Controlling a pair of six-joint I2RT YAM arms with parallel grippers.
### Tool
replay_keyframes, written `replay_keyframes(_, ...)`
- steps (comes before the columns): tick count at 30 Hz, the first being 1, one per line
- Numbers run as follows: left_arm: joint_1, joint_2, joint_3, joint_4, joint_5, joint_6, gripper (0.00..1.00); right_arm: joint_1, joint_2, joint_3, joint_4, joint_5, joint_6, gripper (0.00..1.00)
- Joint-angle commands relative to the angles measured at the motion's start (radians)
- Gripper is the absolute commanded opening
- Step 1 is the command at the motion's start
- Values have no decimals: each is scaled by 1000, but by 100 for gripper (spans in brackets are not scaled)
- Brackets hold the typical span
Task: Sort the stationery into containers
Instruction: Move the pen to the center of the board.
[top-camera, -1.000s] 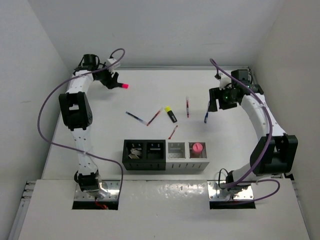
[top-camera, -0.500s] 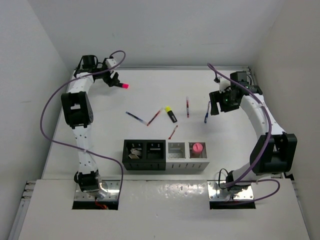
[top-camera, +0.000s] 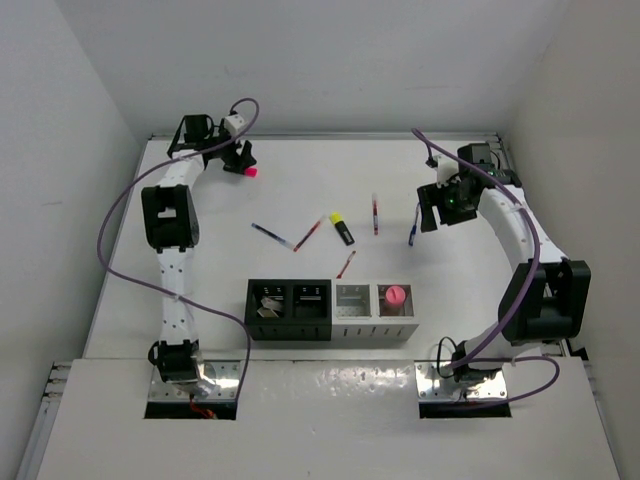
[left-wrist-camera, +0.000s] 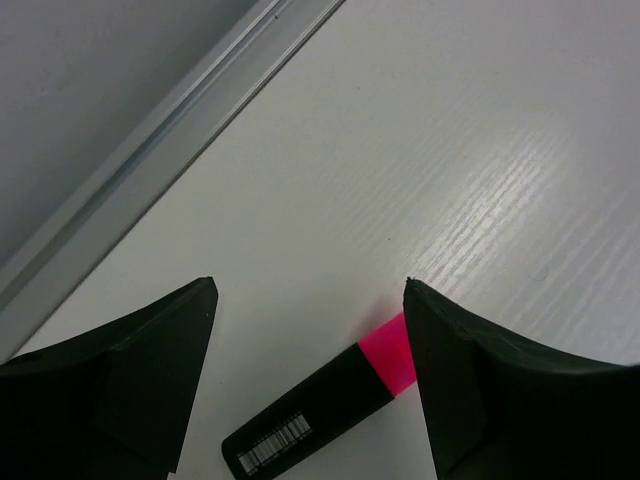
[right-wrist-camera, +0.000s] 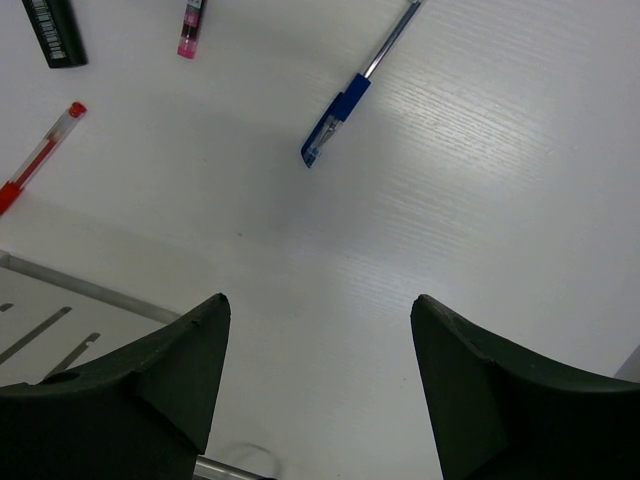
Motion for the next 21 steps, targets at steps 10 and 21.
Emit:
replay_keyframes(10, 49, -62, -28, -107, 27, -228, 77, -1, -15, 5, -8, 8, -27, 72)
replay_keyframes(21, 77, -209, -230, -420, 104, -161, 67, 1, -3, 6, -4, -17, -18, 72)
